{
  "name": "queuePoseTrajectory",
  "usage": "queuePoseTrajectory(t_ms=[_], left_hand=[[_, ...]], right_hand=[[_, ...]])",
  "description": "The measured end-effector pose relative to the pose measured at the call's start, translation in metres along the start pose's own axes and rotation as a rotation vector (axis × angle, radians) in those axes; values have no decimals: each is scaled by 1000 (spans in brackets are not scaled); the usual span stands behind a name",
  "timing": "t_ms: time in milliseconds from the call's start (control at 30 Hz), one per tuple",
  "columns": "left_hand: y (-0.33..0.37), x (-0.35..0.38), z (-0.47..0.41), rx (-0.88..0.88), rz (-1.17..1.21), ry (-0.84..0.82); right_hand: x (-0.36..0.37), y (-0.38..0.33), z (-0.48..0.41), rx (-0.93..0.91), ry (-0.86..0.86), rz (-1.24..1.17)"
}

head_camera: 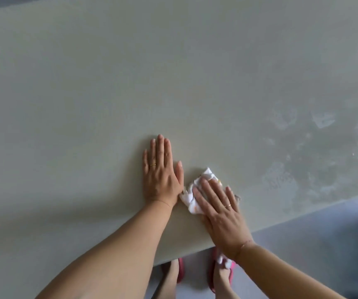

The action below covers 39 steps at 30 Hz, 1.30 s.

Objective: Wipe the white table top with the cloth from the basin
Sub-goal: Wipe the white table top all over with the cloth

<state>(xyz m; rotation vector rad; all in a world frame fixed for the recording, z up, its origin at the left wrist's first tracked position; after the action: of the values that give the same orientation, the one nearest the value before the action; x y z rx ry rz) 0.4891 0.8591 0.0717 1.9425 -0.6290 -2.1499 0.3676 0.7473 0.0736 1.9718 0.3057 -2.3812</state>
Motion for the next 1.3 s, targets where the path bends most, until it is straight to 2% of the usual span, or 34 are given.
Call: queuePoseTrajectory(t_ms=[33,67,100,200,267,333,400,467,500,567,633,700,733,767,900,1000,1067,1133,1233,1300], left_hand=[[0,0,0,3,1,-4],[0,1,1,2,6,-7],[-1,2,1,0,9,-10],[-2,4,2,-8,-7,-6],[-1,5,4,-14,-11,-16],[2,2,7,-30,-10,-3],[12,-4,16,-46,12,37],[26,-3,32,-26,39,55],[33,1,43,-10,47,43],[40,12,65,2,61,1],[39,22,82,-27,40,-26],[35,28,88,-52,-3,-20],[35,30,88,-52,-21,-13],[35,31,88,-48,-34,-12],[39,31,87,-70,-38,-66],[41,32,85,-148,1,-177],[42,29,79,-208,39,-210],[46,16,71,-309,171,-176],[50,-5,72,-632,644,-48],[68,-2,80,-835,1063,-50]], right_hand=[[-1,7,4,-126,-4,48],[-2,26,3,-160,-9,96],[-4,51,0,-104,-21,101],[-18,110,-4,298,-4,-60],[-9,90,7,461,27,-111],[5,38,26,367,28,-101],[11,-6,48,84,12,-10],[8,2,54,-192,-1,77],[5,19,54,-248,11,118],[-7,66,48,-157,19,121],[-12,105,45,99,-35,-6],[-9,109,49,311,-27,-99],[-5,98,55,348,-29,-116],[0,82,61,323,-31,-119],[12,19,91,-40,-74,-29],[4,20,95,-132,-101,-37],[-9,26,87,-100,-165,-311],[-24,44,77,160,-282,-771],[-41,68,74,629,-350,-1492],[-53,67,68,741,-433,-1886]])
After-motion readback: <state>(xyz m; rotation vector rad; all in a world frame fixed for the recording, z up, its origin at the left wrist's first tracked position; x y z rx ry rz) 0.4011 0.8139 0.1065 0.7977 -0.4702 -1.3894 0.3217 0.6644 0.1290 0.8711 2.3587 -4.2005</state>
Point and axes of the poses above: each hand's wrist, its own z-axis away from the middle knuckle, its own x-axis out of the palm, y = z × x, the point moved 9 cm from there along -z, towards the middle knuckle, and after that the axes turned 11 degrees about z, right-handed, at the moved point
